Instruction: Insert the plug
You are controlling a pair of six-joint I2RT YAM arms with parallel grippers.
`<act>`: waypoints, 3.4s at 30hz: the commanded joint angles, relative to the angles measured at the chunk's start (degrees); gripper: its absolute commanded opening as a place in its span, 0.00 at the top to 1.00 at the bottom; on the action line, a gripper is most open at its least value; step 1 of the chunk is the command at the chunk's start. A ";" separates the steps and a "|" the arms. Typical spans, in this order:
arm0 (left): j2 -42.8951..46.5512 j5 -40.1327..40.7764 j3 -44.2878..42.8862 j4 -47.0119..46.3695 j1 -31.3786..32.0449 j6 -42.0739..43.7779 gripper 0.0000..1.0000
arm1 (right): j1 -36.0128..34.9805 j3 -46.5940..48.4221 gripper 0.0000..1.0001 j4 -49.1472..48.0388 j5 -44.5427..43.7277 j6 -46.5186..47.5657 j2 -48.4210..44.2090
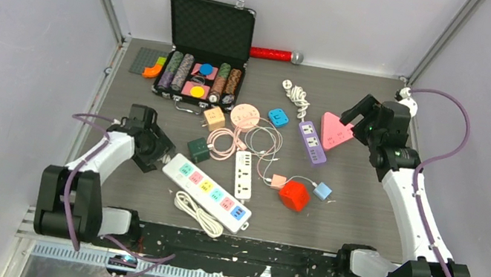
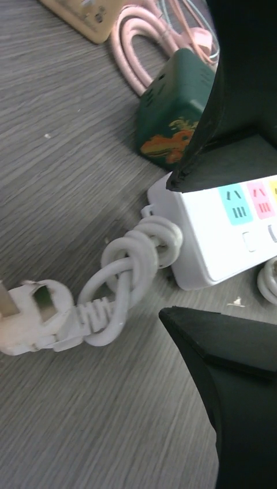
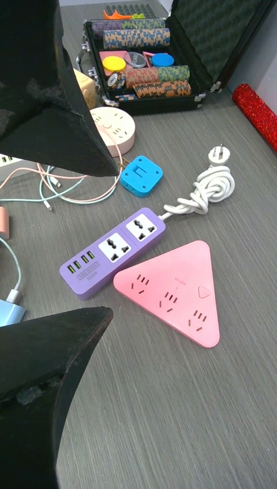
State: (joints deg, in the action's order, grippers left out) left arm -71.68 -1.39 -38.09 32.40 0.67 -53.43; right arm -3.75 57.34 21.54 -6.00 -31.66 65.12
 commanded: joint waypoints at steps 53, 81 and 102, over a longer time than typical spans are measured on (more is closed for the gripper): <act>-11.32 2.51 -29.17 8.03 -6.20 17.13 0.19 | -53.49 50.10 0.03 2.76 -6.93 10.03 58.72; -6.22 -0.11 -24.59 7.54 -6.15 17.23 0.19 | -56.17 59.12 0.63 8.14 -17.58 8.36 67.25; 8.88 -26.94 -21.09 -7.83 6.17 13.73 0.18 | -37.81 34.13 0.66 -15.06 12.91 -8.87 36.73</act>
State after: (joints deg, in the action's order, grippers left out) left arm -68.03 -24.08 -60.64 32.75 1.04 -38.79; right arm -42.85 93.71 14.35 -0.03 -33.06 105.21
